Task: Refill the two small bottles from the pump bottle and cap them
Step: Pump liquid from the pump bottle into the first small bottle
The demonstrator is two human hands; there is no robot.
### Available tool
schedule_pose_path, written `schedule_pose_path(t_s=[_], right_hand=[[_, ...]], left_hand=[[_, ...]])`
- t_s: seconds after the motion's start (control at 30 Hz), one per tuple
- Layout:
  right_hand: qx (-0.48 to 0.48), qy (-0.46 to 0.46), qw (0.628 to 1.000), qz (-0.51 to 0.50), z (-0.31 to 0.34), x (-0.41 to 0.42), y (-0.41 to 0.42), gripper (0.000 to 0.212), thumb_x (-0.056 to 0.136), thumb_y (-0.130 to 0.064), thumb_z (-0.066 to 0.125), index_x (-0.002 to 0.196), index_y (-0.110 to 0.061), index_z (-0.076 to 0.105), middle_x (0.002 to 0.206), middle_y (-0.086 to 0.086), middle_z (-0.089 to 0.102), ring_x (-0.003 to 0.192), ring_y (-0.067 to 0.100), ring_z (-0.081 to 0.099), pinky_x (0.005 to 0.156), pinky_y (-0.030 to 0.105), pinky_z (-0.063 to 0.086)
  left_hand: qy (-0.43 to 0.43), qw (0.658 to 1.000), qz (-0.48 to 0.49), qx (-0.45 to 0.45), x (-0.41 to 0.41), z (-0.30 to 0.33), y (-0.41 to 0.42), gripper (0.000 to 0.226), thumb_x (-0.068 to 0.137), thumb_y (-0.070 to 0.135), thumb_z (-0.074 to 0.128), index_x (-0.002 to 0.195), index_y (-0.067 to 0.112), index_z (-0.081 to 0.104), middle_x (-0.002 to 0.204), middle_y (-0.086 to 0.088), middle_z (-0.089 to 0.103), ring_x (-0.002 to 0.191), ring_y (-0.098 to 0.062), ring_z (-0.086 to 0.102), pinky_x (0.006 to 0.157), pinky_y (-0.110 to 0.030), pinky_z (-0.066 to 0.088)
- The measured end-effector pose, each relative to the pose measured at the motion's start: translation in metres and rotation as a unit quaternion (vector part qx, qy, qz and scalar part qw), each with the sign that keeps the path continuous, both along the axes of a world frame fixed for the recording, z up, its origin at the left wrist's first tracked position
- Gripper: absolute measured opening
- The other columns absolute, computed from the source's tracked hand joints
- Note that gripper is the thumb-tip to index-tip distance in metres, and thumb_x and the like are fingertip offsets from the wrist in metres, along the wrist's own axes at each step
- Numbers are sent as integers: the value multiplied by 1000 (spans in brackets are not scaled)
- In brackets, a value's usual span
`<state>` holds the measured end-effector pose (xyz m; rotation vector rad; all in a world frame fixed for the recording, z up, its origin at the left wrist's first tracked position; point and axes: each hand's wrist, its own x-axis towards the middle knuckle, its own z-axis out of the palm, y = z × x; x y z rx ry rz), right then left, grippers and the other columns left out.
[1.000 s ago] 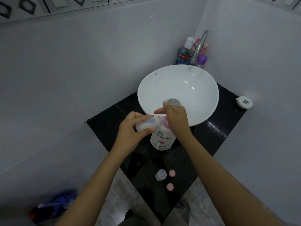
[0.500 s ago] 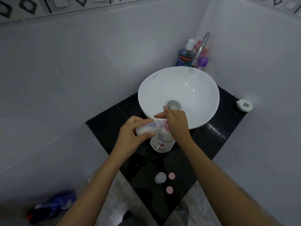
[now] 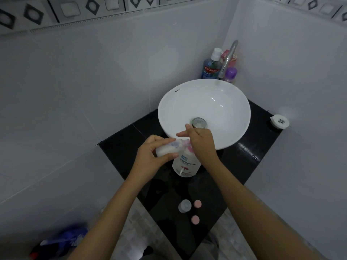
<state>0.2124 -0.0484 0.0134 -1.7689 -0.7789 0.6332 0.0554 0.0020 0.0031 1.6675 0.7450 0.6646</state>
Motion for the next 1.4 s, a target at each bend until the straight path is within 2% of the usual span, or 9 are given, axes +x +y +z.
schedule_pose_path(t_s=[0.2, 0.4, 0.57, 0.7, 0.83, 1.03, 1.2, 1.27, 1.4], right_hand=[[28, 3, 999, -18, 8, 4, 3, 42, 98, -25, 46, 83, -1, 76, 75, 3, 72, 63, -8, 63, 66, 0, 44], [14, -8, 1000, -16, -4, -4, -1, 44, 99, -22, 43, 84, 2, 76, 83, 14, 74, 76, 8, 64, 84, 25, 48], [24, -1, 1000, -14, 6, 3, 3, 39, 97, -28, 49, 86, -2, 76, 80, 5, 74, 68, -2, 65, 67, 6, 47], [41, 17, 998, -46, 3, 0, 3, 42, 98, -28, 44, 86, -5, 77, 80, 3, 73, 77, 7, 66, 80, 22, 50], [30, 24, 998, -39, -8, -4, 0, 39, 99, -26, 45, 89, -7, 77, 84, 2, 71, 84, 9, 64, 87, 28, 49], [38, -2, 998, -40, -1, 1, 3, 38, 96, -29, 51, 84, -3, 77, 77, 2, 74, 68, -3, 66, 66, 3, 46], [39, 23, 998, -42, 0, 1, 5, 43, 98, -27, 45, 81, -4, 77, 76, 5, 74, 77, 12, 68, 81, 24, 51], [31, 12, 999, -35, -4, -1, 2, 43, 99, -26, 44, 82, -6, 78, 75, 1, 73, 78, 7, 66, 84, 25, 50], [20, 2, 1000, -21, -5, -4, -1, 42, 99, -23, 44, 85, -1, 77, 85, 10, 74, 77, 4, 63, 82, 22, 48]], left_hand=[[-27, 1000, 8, 1, 2, 6, 1, 38, 73, 17, 77, 108, 30, 66, 102, 4, 57, 95, 0, 56, 80, -12, 49], [4, 1000, -2, -3, 0, 1, 1, 40, 73, 15, 77, 109, 27, 66, 104, 0, 56, 99, -10, 56, 83, -21, 50], [-20, 1000, 18, 3, 2, 3, -1, 39, 73, 17, 77, 109, 29, 65, 100, 8, 57, 95, 0, 56, 79, -14, 51], [-30, 999, 18, 8, 4, 3, 1, 38, 72, 20, 77, 106, 34, 66, 100, 7, 57, 94, 3, 56, 79, -8, 48], [-3, 1000, 12, -2, 3, -3, 2, 39, 72, 18, 77, 109, 28, 67, 102, 4, 57, 98, -4, 56, 78, -16, 50], [-27, 999, 17, -7, 2, 1, 0, 38, 72, 19, 77, 105, 36, 66, 102, 4, 57, 96, -3, 56, 79, -11, 49], [-23, 1000, 10, 3, 3, 4, 3, 39, 73, 18, 77, 107, 32, 66, 101, 7, 57, 96, -2, 56, 80, -11, 49], [-10, 1000, 9, 8, 3, 1, 4, 39, 72, 19, 77, 108, 29, 67, 101, 8, 56, 94, 1, 55, 79, -10, 48], [7, 1000, 12, 5, 2, -3, 1, 40, 73, 19, 77, 111, 28, 66, 102, 3, 56, 94, -3, 56, 78, -15, 47]])
